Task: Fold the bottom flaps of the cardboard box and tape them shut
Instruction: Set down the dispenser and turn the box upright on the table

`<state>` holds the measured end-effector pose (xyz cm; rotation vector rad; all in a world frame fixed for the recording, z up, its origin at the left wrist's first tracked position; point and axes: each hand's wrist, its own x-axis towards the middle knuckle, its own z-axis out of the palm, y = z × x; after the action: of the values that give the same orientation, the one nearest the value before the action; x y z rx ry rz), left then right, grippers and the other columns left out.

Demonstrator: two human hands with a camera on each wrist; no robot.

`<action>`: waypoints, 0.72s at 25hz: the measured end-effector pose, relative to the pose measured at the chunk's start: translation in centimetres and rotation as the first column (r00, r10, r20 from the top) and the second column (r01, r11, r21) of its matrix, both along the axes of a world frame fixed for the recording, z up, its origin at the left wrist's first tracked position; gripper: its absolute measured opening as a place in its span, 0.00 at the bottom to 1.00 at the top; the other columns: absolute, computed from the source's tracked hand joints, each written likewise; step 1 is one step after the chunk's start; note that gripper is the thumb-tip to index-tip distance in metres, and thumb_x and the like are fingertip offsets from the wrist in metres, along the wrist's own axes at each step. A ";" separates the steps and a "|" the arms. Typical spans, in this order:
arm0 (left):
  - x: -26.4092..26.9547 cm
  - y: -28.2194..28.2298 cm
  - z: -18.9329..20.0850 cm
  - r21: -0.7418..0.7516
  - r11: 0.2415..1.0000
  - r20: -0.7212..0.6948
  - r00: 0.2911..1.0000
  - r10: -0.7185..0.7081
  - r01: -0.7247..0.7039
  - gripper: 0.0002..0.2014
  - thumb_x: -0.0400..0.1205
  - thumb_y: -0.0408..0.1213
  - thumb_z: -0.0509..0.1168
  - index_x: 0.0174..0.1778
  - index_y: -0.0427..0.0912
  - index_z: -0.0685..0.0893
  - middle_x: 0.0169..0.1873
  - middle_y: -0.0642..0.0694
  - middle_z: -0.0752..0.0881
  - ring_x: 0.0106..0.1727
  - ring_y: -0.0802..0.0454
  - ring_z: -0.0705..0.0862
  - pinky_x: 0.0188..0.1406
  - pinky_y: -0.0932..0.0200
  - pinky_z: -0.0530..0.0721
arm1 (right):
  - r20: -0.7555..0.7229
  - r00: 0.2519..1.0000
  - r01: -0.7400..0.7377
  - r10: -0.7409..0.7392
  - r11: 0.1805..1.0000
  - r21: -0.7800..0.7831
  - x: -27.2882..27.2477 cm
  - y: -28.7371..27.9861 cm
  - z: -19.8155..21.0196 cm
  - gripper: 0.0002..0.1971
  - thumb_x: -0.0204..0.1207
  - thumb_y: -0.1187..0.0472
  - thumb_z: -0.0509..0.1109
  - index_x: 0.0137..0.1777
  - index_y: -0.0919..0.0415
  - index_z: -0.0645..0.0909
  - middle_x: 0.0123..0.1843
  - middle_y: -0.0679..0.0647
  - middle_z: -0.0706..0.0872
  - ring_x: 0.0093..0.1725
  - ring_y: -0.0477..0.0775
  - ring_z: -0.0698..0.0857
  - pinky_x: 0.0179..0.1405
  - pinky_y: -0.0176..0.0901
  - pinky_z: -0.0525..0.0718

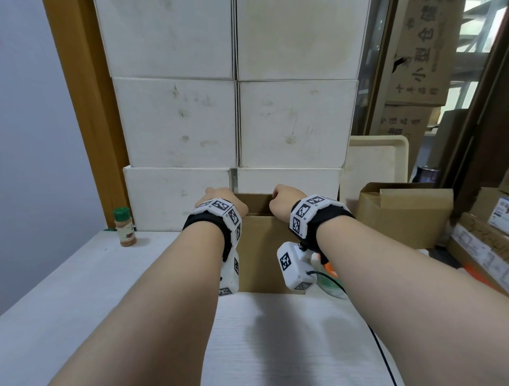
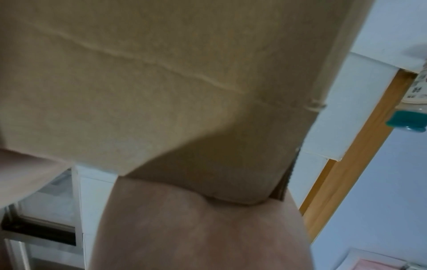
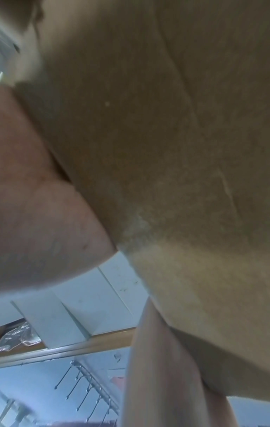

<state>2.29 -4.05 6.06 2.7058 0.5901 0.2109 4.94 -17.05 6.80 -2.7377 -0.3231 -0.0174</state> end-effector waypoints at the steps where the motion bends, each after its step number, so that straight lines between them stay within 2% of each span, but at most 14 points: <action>1: 0.1 0.2 -0.1 -0.009 1.000 -0.002 1.000 -0.004 0.004 0.14 0.72 0.35 0.59 0.52 0.42 0.83 0.57 0.41 0.80 0.41 0.43 0.81 0.56 0.52 0.83 | -0.017 1.000 0.009 -0.009 1.000 0.003 0.1 0.0 -0.2 0.18 0.78 0.65 0.56 0.67 0.61 0.73 0.62 0.60 0.80 0.54 0.61 0.78 0.56 0.46 0.78; 3: 0.0 0.4 -0.1 -0.001 1.000 0.004 1.000 -0.010 0.010 0.15 0.72 0.35 0.59 0.53 0.43 0.83 0.55 0.42 0.81 0.41 0.43 0.81 0.54 0.52 0.84 | -0.036 0.999 0.038 -0.038 0.999 -0.006 0.3 0.0 -0.5 0.19 0.77 0.63 0.55 0.68 0.58 0.71 0.70 0.61 0.72 0.64 0.65 0.75 0.66 0.55 0.74; 4: 0.0 0.4 -0.1 0.013 1.000 0.010 1.000 -0.013 0.013 0.14 0.72 0.35 0.59 0.52 0.43 0.83 0.54 0.42 0.82 0.41 0.43 0.82 0.54 0.53 0.83 | -0.028 0.999 0.043 -0.044 0.999 -0.009 0.3 0.0 -0.6 0.19 0.77 0.63 0.55 0.68 0.58 0.71 0.71 0.61 0.72 0.65 0.65 0.75 0.67 0.55 0.73; 7: 0.0 0.4 -0.1 0.053 0.999 0.025 1.000 -0.011 0.010 0.12 0.73 0.35 0.59 0.50 0.42 0.83 0.53 0.41 0.82 0.40 0.43 0.81 0.53 0.53 0.82 | 0.070 0.997 0.016 -0.017 1.000 0.025 0.4 0.0 -0.8 0.17 0.78 0.64 0.55 0.65 0.62 0.74 0.64 0.60 0.77 0.59 0.61 0.77 0.58 0.49 0.76; 11: 0.0 0.4 -0.5 0.024 1.000 0.057 0.998 0.009 -0.010 0.16 0.75 0.36 0.58 0.58 0.43 0.79 0.58 0.40 0.78 0.40 0.42 0.78 0.48 0.53 0.79 | 0.197 0.980 0.024 -0.035 0.998 0.059 0.6 0.1 -1.3 0.16 0.75 0.66 0.53 0.58 0.62 0.79 0.64 0.57 0.70 0.63 0.59 0.73 0.67 0.60 0.73; 15: 0.1 0.2 -0.8 -0.071 0.997 0.090 0.996 0.028 -0.022 0.18 0.76 0.35 0.58 0.64 0.43 0.72 0.62 0.38 0.74 0.43 0.39 0.75 0.46 0.52 0.75 | 0.219 0.976 -0.021 0.016 1.000 0.017 0.3 -0.3 -1.1 0.21 0.78 0.69 0.51 0.67 0.65 0.76 0.67 0.59 0.73 0.72 0.59 0.67 0.67 0.52 0.73; 18: -0.1 0.0 -0.8 -0.083 0.996 0.100 0.994 0.046 -0.037 0.19 0.76 0.36 0.58 0.64 0.43 0.70 0.61 0.39 0.74 0.45 0.39 0.74 0.46 0.52 0.75 | 0.190 0.982 -0.004 0.006 1.000 -0.011 0.2 -0.2 -1.0 0.20 0.78 0.68 0.50 0.63 0.65 0.80 0.64 0.60 0.75 0.70 0.60 0.68 0.66 0.52 0.73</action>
<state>2.17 -4.00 5.27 2.5888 0.6116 0.3264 5.12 -17.30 5.76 -2.7510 -0.3840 -0.2787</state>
